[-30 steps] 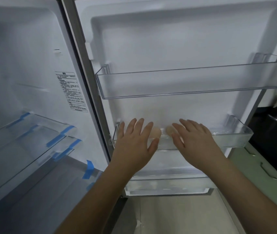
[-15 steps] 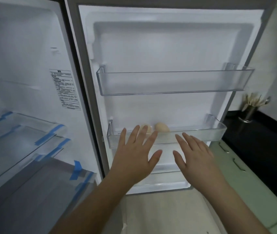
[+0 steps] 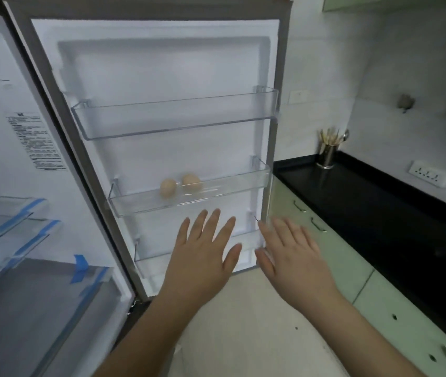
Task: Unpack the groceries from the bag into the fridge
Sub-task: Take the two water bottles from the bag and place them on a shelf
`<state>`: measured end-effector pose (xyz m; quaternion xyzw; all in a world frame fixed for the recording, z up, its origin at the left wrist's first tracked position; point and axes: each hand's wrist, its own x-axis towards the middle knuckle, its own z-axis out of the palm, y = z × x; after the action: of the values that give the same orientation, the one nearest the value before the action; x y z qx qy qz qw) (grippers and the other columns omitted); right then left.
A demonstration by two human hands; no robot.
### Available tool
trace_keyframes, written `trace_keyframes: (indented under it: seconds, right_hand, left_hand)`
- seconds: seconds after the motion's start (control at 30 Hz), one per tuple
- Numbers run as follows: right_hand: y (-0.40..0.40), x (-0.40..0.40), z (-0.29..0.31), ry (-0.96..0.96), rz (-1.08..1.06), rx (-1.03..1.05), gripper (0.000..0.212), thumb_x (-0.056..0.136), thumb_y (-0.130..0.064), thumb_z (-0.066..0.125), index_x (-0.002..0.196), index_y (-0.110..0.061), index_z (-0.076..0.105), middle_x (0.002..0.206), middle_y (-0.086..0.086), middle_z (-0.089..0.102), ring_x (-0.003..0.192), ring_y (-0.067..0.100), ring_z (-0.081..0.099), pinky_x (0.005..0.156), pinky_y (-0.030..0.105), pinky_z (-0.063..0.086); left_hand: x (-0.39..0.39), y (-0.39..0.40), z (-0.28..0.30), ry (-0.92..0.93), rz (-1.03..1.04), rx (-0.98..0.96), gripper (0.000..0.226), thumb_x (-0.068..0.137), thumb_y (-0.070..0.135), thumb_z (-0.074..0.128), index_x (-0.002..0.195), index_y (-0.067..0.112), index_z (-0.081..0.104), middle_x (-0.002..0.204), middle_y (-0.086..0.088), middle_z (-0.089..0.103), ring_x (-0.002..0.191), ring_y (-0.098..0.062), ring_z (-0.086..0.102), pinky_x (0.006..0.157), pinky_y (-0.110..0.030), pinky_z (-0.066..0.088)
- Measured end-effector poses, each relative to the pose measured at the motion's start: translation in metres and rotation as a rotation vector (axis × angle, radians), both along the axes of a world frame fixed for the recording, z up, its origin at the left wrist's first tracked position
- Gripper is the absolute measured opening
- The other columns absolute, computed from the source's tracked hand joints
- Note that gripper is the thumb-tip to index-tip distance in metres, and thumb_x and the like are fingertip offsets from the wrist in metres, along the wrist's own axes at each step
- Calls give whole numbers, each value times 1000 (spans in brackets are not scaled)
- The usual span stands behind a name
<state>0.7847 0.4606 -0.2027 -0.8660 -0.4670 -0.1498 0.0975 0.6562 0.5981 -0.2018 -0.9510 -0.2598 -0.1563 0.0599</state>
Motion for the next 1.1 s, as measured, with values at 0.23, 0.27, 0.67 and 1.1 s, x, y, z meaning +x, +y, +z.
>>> trace_keyframes:
  seconds: [0.23, 0.27, 0.67, 1.1]
  right_hand:
    - [-87, 5, -16, 53, -143, -43, 59, 95, -49, 21, 141, -20, 45, 145, 9, 48, 136, 30, 41, 112, 47, 27]
    - [-97, 4, -17, 54, -161, -54, 59, 95, -49, 21, 142, -21, 43, 146, 7, 46, 137, 29, 39, 113, 46, 24]
    - [-203, -23, -9, 6, -529, -34, 58, 93, -44, 27, 138, -16, 50, 144, 9, 48, 133, 29, 45, 109, 47, 32]
    - [-266, -120, -35, 101, -1002, -43, 59, 93, -47, 27, 138, -15, 49, 144, 11, 48, 130, 33, 48, 105, 48, 39]
  left_hand:
    - [9, -83, -9, 61, -153, -66, 63, 102, 53, 11, 143, 24, 50, 148, -7, 49, 139, -32, 41, 112, -55, 32]
    - [11, -91, -8, 67, -172, -61, 64, 102, 54, 10, 143, 24, 49, 149, -7, 48, 140, -32, 39, 113, -56, 32]
    - [50, -161, -11, 130, -526, -93, 70, 93, 60, -2, 155, 32, 15, 165, 2, 9, 152, -23, 3, 121, -43, 4]
    - [40, -218, -31, 186, -944, -52, 65, 98, 58, 9, 156, 29, 13, 165, 0, 9, 152, -25, 1, 119, -41, -4]
